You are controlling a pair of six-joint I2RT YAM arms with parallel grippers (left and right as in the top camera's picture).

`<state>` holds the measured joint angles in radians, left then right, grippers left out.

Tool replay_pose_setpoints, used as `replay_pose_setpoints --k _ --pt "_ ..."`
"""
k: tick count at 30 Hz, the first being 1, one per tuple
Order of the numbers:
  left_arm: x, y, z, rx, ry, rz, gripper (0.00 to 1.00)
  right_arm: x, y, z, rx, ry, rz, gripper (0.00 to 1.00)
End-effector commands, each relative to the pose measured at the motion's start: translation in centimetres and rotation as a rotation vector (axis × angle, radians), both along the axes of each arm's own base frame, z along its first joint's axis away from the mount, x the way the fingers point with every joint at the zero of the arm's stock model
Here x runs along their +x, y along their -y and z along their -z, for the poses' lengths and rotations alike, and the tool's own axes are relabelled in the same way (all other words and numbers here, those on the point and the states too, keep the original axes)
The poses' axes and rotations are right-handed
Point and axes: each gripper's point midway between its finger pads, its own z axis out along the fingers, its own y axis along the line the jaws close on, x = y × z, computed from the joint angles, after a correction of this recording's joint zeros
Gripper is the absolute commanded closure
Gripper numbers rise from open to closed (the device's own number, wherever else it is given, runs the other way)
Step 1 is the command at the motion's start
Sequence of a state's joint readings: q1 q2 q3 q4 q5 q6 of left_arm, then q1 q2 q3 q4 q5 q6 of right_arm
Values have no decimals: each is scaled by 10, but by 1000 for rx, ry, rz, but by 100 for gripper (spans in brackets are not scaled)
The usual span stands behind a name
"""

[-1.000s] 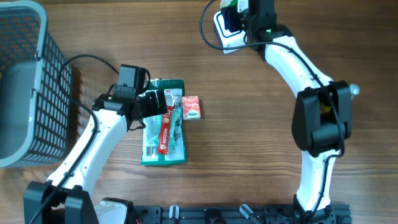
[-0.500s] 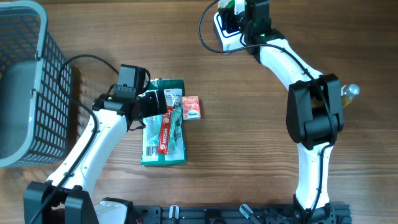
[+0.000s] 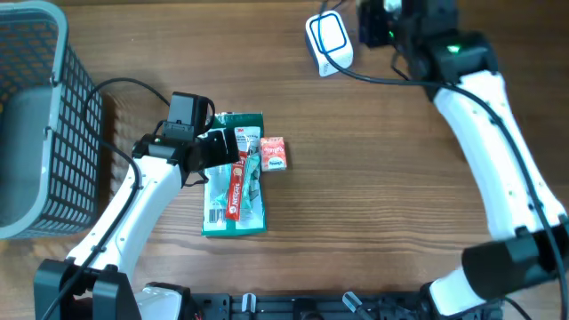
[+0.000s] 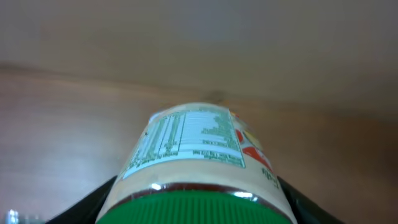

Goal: Scan the item barcode
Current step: 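Carry the jar right and set it down beside the yellow bottle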

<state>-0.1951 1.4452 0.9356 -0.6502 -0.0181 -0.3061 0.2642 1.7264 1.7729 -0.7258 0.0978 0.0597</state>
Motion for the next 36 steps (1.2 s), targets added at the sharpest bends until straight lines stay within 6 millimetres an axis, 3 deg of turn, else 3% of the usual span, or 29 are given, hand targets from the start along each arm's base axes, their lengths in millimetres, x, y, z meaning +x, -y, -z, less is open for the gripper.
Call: replay_pose_setpoints --k 1,5,8,13,18,23,25,27,30,32,35,36 --pt "5 -1 -11 -3 32 -18 0 -28 35 62 -94 -262 93 66" --pt "5 -1 -11 -3 32 -18 0 -81 64 122 -126 -553 168 59" --pt "5 -1 -11 -3 32 -18 0 -103 77 160 -113 -663 214 57" --pt "5 -1 -11 -3 32 -18 0 -120 98 220 -102 -709 271 56" --pt "5 -1 -11 -3 32 -18 0 -131 108 247 -98 -727 293 46" --pt "5 -1 -11 -3 32 -18 0 -132 108 250 -104 -727 283 23" --pt "5 -1 -11 -3 32 -18 0 -134 108 251 -105 -734 283 7" --pt "5 -1 -11 -3 32 -18 0 -134 108 251 -105 -734 283 1" --pt "5 -1 -11 -3 32 -18 0 -122 112 245 -122 -685 296 1" --pt "5 -1 -11 -3 32 -18 0 -103 111 227 -110 -627 299 5" --pt "5 -1 -11 -3 32 -18 0 -69 85 187 27 -529 221 17" --pt "5 -1 -11 -3 32 -18 0 -60 72 176 86 -505 178 25"
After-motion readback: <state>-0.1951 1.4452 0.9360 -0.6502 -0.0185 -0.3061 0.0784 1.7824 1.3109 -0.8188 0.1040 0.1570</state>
